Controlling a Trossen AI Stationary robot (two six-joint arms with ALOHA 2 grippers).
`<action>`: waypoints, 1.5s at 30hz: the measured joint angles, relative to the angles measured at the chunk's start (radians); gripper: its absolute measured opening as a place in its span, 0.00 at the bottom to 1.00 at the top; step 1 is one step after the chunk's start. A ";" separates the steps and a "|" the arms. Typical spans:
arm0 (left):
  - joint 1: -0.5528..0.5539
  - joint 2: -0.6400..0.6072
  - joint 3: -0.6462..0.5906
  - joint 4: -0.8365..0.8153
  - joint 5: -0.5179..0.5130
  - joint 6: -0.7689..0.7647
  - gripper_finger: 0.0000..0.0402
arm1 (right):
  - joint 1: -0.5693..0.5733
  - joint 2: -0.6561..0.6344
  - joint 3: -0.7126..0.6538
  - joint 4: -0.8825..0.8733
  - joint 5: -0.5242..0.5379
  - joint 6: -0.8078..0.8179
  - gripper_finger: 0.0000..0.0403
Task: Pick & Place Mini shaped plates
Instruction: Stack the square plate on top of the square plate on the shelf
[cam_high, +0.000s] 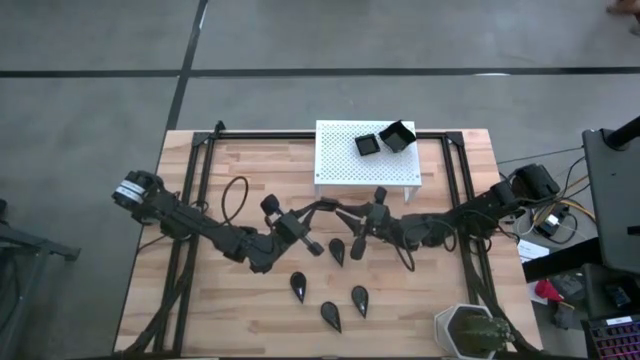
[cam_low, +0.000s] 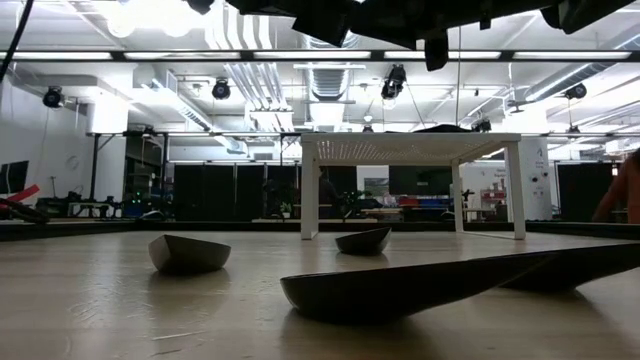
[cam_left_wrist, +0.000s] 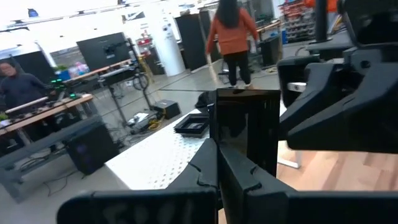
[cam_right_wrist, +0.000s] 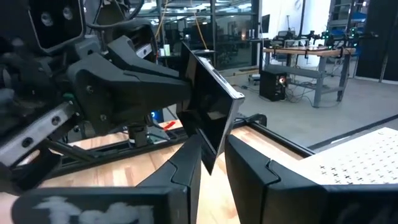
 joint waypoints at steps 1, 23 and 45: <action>0.000 0.000 0.000 0.001 0.017 -0.004 0.00 | 0.000 0.000 0.000 -0.001 0.000 -0.004 0.17; 0.001 0.000 -0.007 0.033 0.021 0.031 0.00 | -0.004 0.000 0.000 -0.002 0.004 -0.030 0.17; 0.000 -0.002 -0.010 0.035 0.060 0.029 0.00 | -0.004 -0.007 0.000 -0.012 -0.007 -0.056 0.02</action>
